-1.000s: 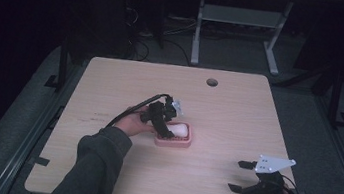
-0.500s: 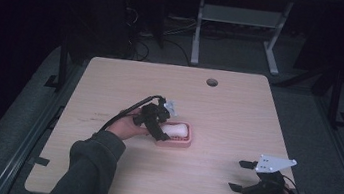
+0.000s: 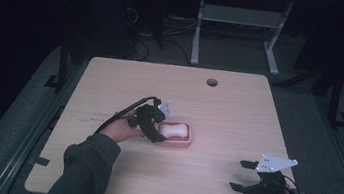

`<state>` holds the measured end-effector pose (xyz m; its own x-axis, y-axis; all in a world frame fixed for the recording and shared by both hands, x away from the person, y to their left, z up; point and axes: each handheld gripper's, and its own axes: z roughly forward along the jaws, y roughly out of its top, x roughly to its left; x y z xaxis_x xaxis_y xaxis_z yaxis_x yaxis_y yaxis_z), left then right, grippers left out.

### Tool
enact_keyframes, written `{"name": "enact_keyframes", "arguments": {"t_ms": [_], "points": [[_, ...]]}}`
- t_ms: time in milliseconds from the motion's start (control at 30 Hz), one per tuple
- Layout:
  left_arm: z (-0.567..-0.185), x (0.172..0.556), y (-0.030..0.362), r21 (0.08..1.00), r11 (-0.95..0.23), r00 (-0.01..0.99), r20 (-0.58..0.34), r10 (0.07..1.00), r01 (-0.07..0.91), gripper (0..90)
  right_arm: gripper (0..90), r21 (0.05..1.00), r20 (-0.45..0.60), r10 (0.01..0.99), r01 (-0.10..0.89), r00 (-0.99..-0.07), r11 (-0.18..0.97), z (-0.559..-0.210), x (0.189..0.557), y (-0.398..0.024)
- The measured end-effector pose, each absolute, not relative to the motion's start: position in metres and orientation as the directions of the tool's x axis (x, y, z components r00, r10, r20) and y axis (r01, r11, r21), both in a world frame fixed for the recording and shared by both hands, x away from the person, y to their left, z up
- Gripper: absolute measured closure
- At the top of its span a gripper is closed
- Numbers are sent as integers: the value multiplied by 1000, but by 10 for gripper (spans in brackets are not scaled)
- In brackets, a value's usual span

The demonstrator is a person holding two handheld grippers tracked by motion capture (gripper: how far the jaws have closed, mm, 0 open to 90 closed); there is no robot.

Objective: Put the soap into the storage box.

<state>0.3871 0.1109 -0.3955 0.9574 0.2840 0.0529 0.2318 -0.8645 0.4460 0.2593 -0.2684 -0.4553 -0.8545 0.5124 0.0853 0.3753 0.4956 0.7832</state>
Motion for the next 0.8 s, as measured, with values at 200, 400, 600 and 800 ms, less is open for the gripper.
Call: {"name": "enact_keyframes", "arguments": {"t_ms": [200, 400, 600, 800], "points": [[-397, 383, 116, 440, -866, 957, 50, 286, 236, 262, 140, 783, 85, 515, 377, -853, 495, -455, 259, -269], [-396, 379, 120, 456, -860, 957, 56, 286, 231, 259, 140, 782, 85, 516, 378, -852, 496, -455, 259, -270], [-396, 374, 126, 464, -855, 955, 59, 292, 233, 258, 140, 780, 88, 518, 382, -851, 496, -456, 260, -270], [-395, 367, 131, 461, -857, 955, 64, 291, 230, 255, 141, 776, 86, 518, 383, -851, 502, -456, 260, -269]]}}
